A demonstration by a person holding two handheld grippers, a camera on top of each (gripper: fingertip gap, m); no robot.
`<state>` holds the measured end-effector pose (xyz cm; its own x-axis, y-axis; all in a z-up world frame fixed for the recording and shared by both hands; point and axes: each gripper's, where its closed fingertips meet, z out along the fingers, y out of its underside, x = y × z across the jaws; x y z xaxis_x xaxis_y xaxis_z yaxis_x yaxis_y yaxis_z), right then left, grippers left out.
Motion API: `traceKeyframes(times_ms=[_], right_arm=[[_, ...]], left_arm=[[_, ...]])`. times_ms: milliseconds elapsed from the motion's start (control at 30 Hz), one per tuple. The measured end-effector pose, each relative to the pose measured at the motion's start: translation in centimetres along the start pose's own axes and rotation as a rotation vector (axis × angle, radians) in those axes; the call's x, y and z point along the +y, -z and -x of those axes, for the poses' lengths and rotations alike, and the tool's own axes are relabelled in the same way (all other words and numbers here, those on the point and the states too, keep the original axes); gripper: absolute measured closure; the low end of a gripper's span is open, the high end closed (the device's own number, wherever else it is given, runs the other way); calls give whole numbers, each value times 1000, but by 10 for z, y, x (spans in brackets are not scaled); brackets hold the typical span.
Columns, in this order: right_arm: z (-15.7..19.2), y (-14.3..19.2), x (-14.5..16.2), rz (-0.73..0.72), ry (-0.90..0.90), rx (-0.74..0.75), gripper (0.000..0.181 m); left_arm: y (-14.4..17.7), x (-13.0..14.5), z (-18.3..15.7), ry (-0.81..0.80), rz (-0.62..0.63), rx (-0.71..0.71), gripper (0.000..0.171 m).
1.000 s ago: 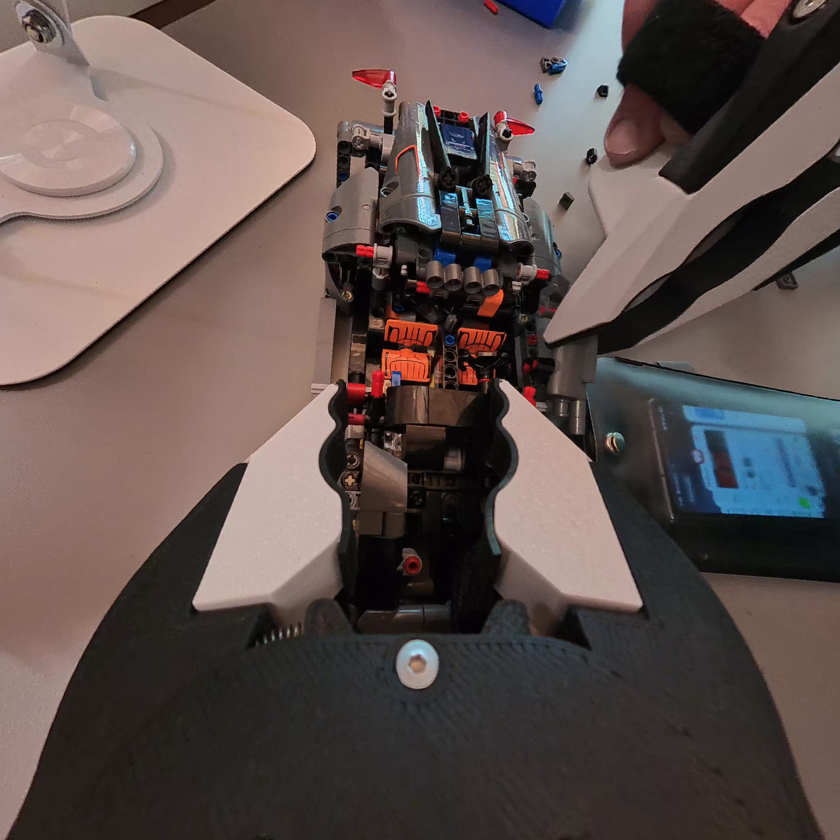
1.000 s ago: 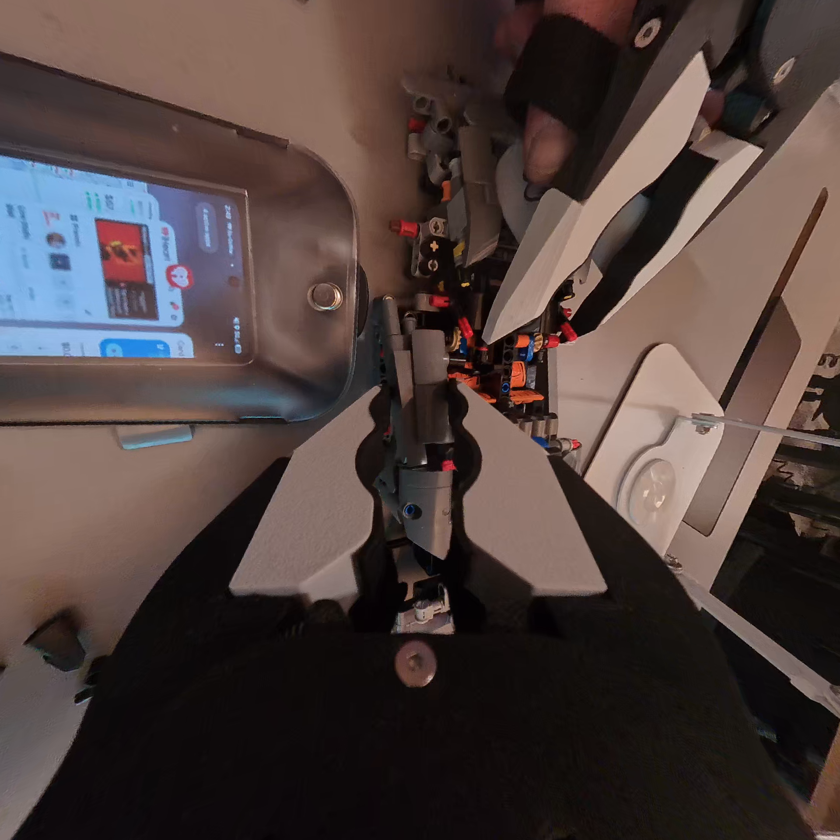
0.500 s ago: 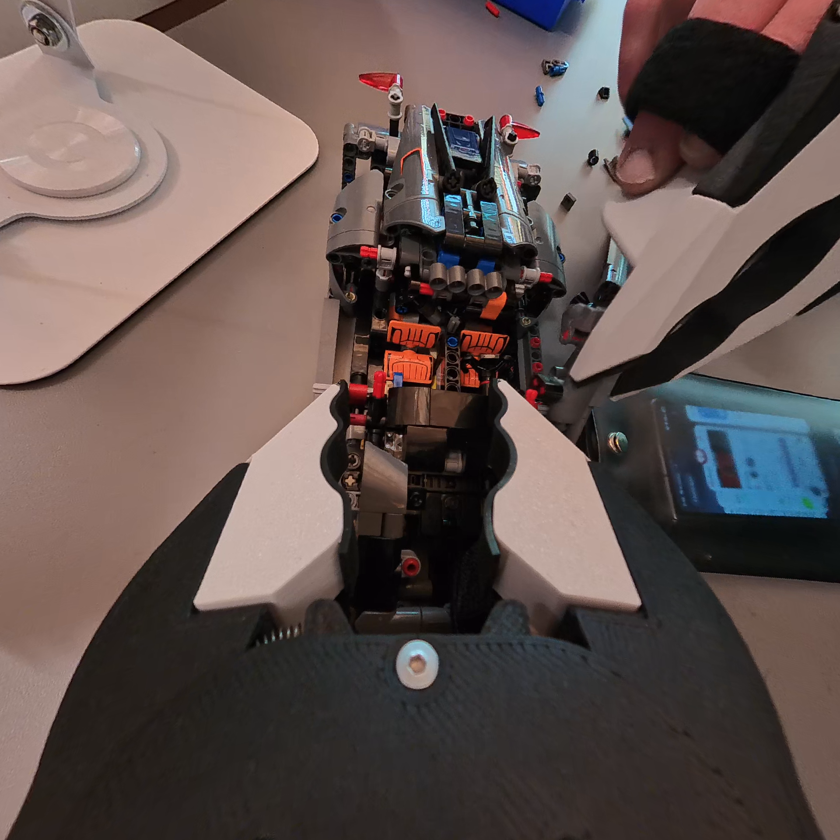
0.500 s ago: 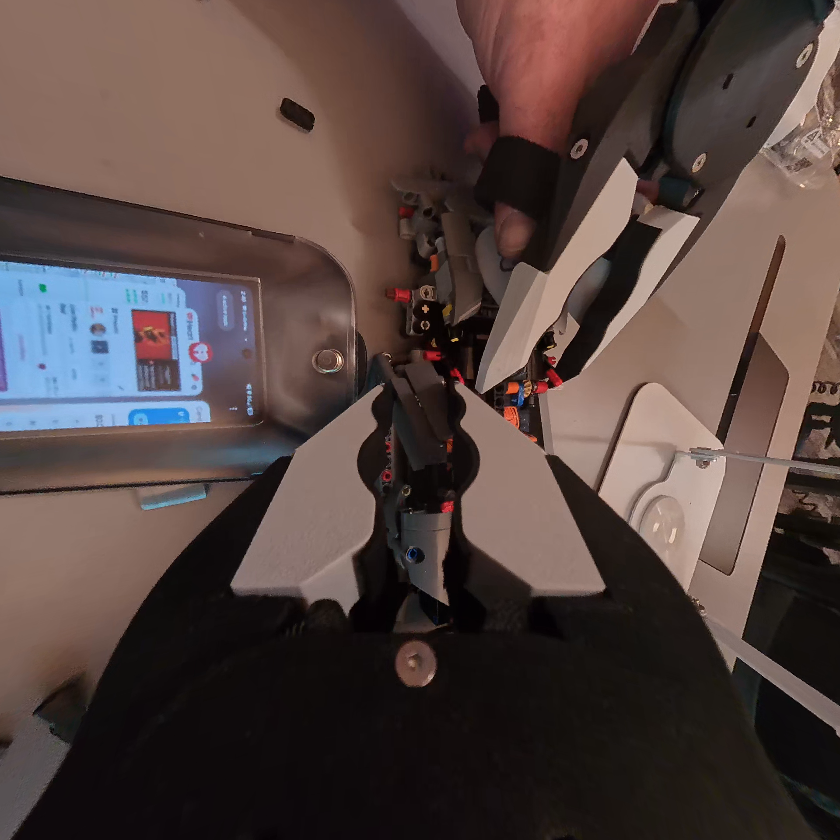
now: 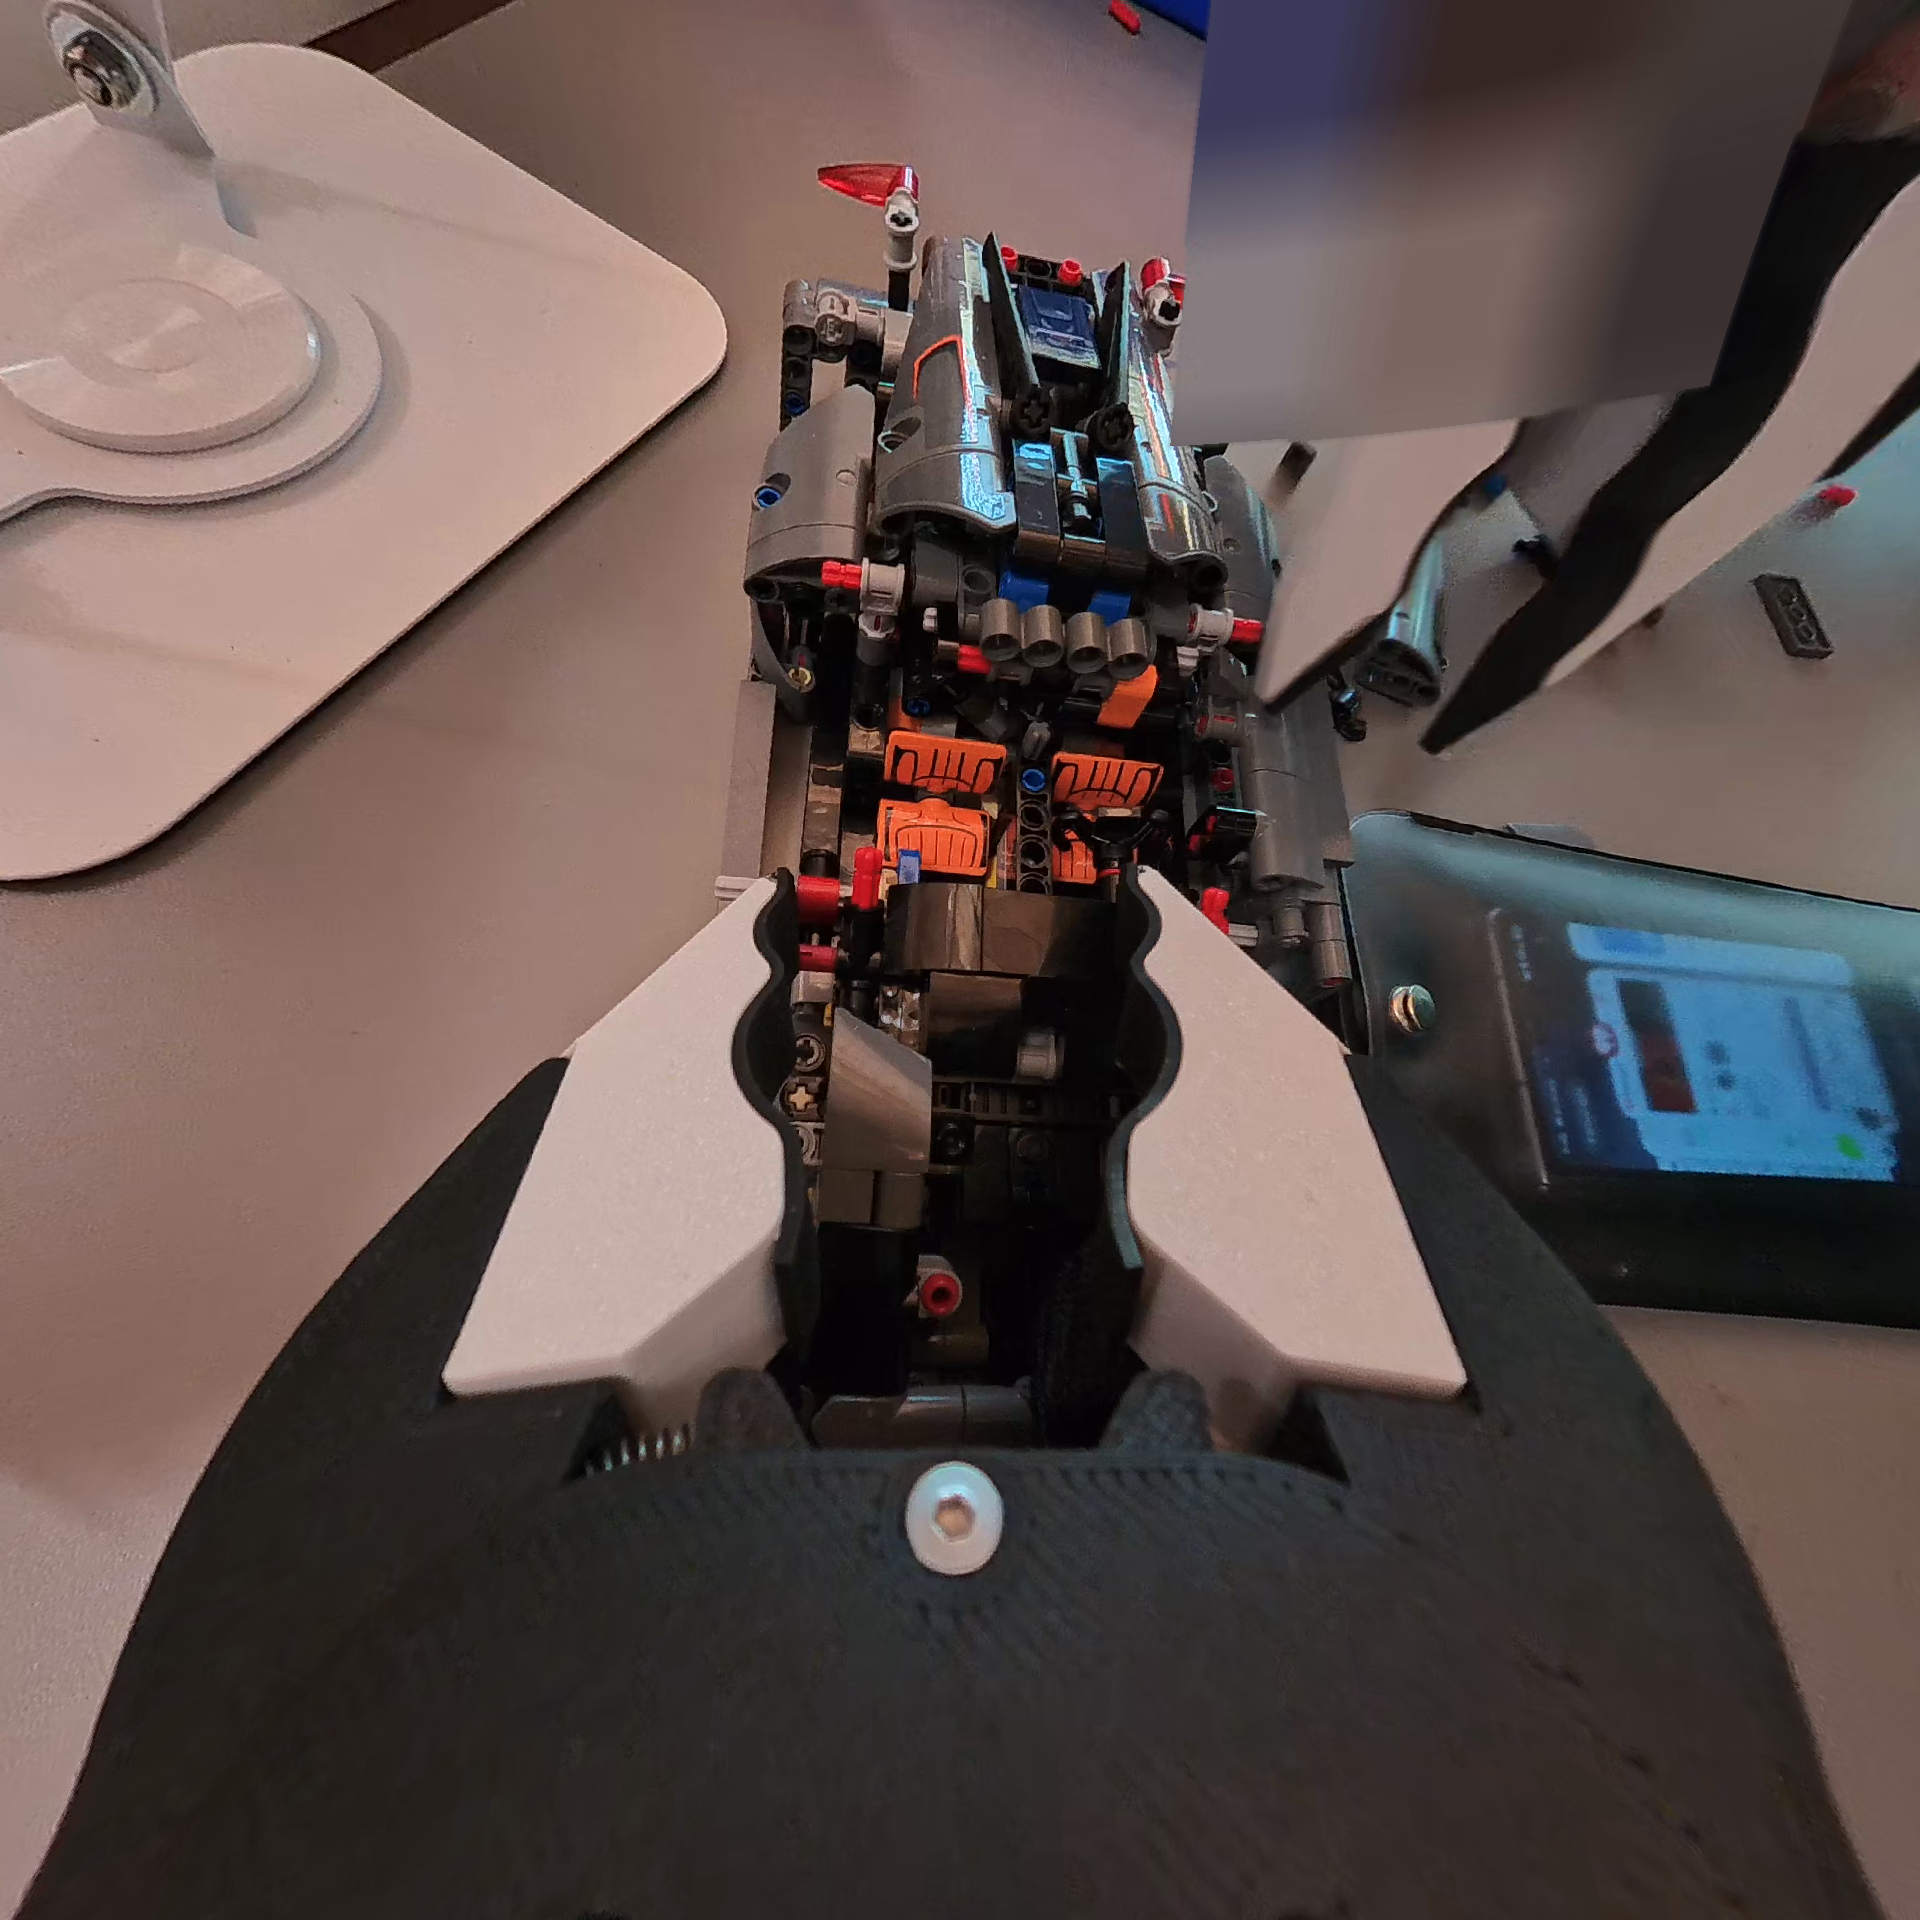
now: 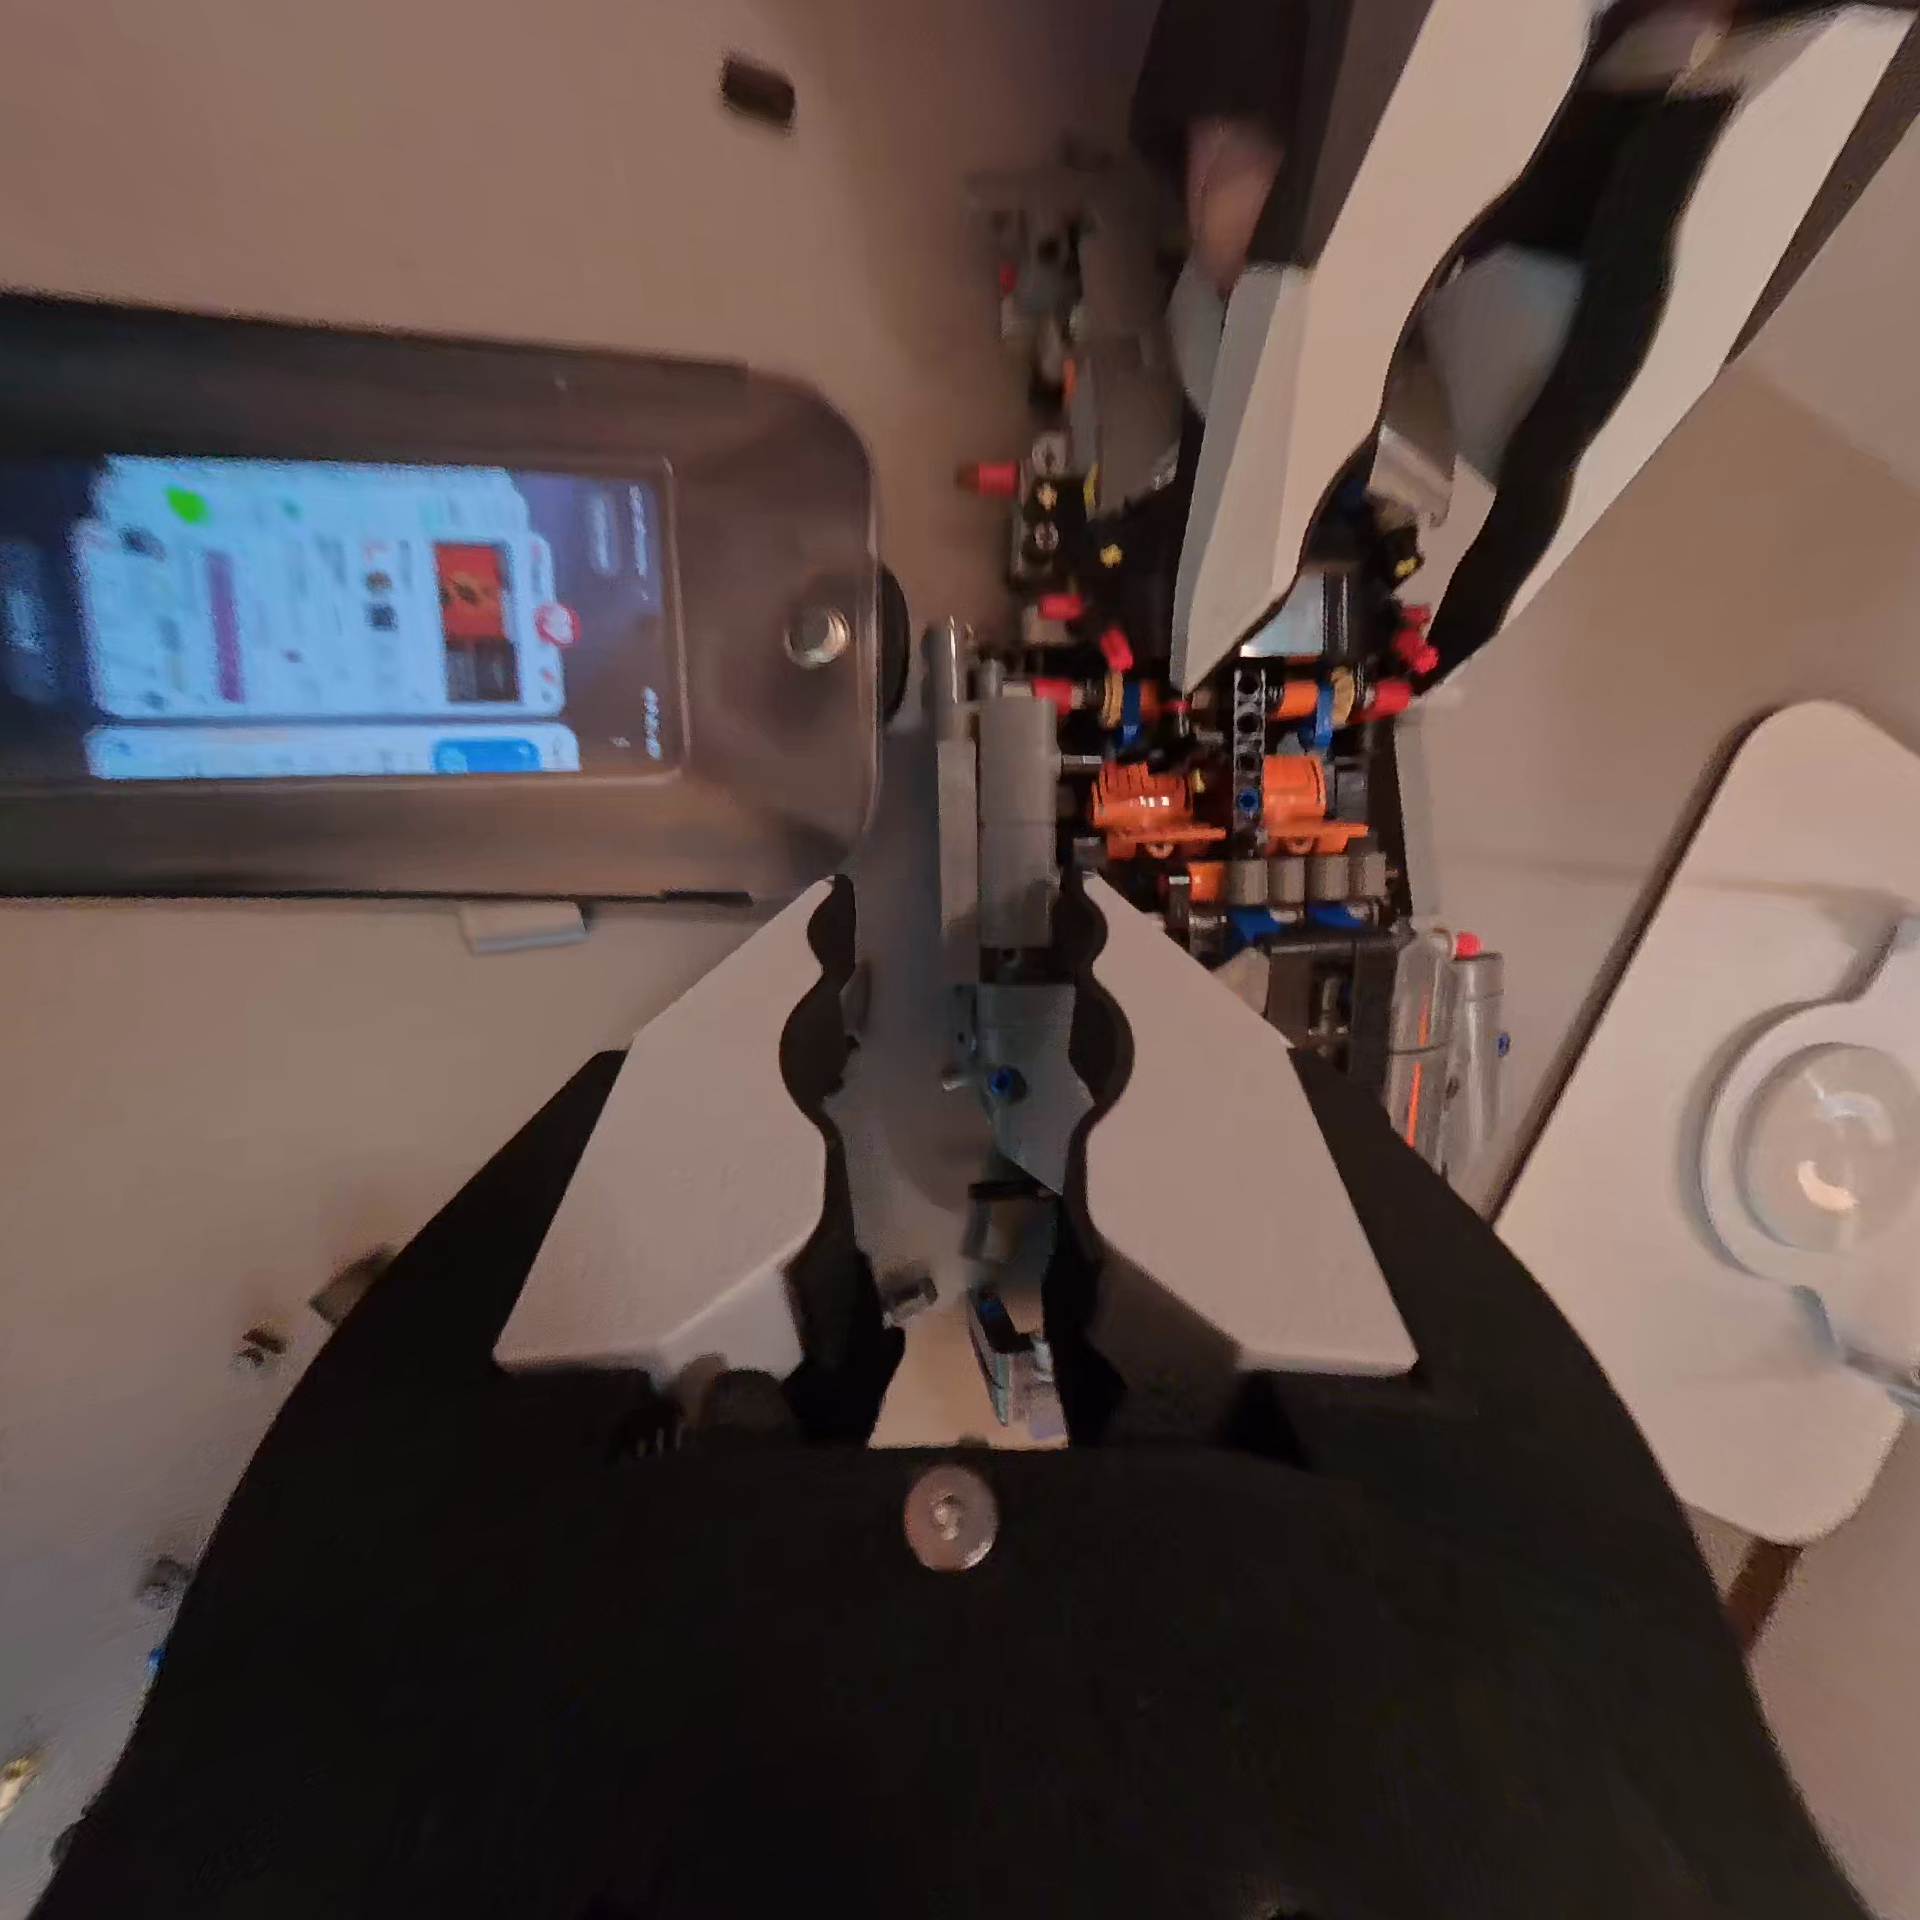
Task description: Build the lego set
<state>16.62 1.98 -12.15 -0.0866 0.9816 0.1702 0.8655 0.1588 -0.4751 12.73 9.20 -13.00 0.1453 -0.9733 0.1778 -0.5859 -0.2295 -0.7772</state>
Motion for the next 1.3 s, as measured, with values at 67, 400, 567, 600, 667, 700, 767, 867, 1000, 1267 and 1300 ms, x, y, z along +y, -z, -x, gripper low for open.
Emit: traceKeyframes(times_ms=[67,400,567,600,667,700,767,867,1000,1267,1300], right_arm=[[-4,-4,4,23,34,43,146],[-8,-13,13,134,115,125,155],[-8,-10,10,105,87,108,157],[-8,-9,9,99,87,109,158],[-8,-8,7,87,82,107,158],[-8,-7,6,83,79,106,158],[-8,-7,6,80,80,107,159],[-7,-6,1,62,83,109,164],[-1,-2,-8,16,86,80,166],[-7,-6,-5,38,49,107,158],[-8,-6,-6,37,39,105,153]], left_arm=[[0,0,0,-1,1,0,112],[0,0,0,-1,0,1,112],[0,0,0,-2,1,0,112],[0,0,0,-2,2,-1,112],[0,0,0,-3,3,-1,112],[0,0,0,-2,2,0,112],[0,0,0,-3,3,0,112],[1,1,0,-1,2,2,112],[1,1,0,0,0,5,112],[1,1,0,-3,2,2,112],[1,1,0,-2,2,3,112]])
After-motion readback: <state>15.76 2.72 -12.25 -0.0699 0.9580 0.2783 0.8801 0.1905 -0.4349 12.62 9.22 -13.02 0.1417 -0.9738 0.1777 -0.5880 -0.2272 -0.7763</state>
